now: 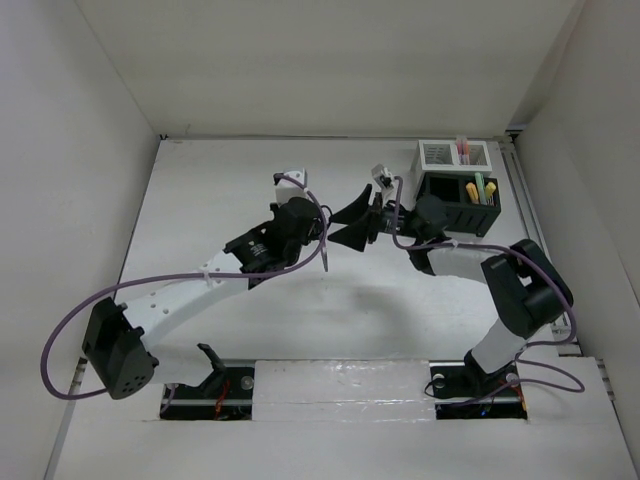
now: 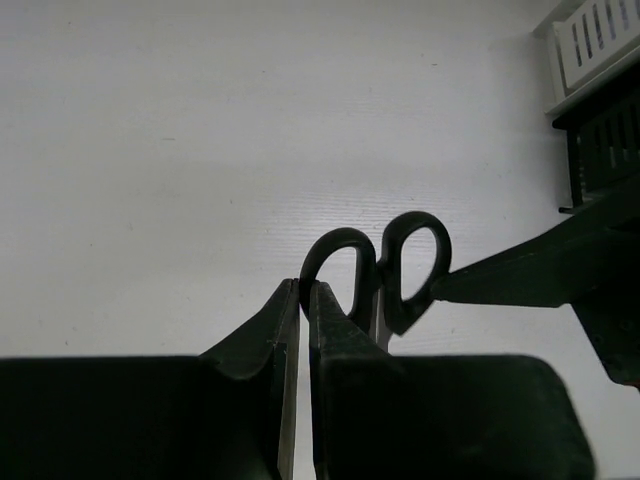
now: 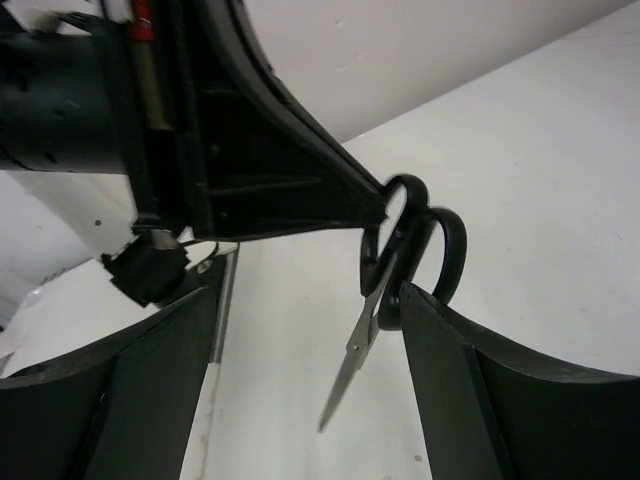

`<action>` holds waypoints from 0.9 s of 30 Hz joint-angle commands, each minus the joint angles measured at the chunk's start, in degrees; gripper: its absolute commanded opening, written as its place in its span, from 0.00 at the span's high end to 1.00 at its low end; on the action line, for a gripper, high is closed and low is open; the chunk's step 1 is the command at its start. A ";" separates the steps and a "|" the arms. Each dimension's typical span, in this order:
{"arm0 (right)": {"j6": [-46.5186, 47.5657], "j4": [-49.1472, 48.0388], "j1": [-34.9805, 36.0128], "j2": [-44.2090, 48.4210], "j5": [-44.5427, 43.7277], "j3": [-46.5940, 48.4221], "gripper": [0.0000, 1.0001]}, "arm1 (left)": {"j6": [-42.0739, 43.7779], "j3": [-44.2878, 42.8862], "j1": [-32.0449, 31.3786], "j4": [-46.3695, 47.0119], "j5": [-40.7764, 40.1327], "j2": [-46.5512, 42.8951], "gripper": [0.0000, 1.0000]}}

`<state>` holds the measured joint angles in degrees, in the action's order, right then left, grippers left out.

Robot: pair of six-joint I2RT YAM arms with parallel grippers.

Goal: Sort the stationery into containers
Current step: Place the scissors in the storage box.

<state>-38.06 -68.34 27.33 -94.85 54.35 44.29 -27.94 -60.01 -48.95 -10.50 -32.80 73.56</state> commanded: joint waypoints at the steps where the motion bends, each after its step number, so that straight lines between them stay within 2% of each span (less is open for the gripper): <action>1: 7.74 4.61 1.14 1.33 -5.55 1.41 0.21 | -0.01 -1.43 0.17 1.98 1.15 -4.30 1.00; 4: 9.49 7.15 1.14 2.38 -7.66 1.41 0.22 | -0.01 -0.90 0.17 2.50 1.16 -4.83 1.00; 9: 10.11 5.93 1.14 7.29 -9.79 -0.87 0.24 | -0.01 -0.90 0.17 2.50 1.16 -5.36 1.00; 11: 13.01 10.99 1.14 8.62 -10.31 -0.88 0.24 | -0.01 -0.90 0.17 2.50 0.63 -5.36 1.00; 17: 13.89 11.83 2.46 6.88 -8.56 2.64 0.24 | -0.01 -0.90 0.17 3.03 2.30 -4.83 1.00; 27: 13.89 11.29 2.99 4.94 -9.17 2.64 0.24 | 1.05 0.15 0.17 4.79 5.81 -7.82 1.00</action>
<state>-25.23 -55.29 29.67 -90.06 45.12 44.97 -27.46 -59.99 -48.69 -9.13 -28.29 68.25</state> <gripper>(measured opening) 0.765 0.010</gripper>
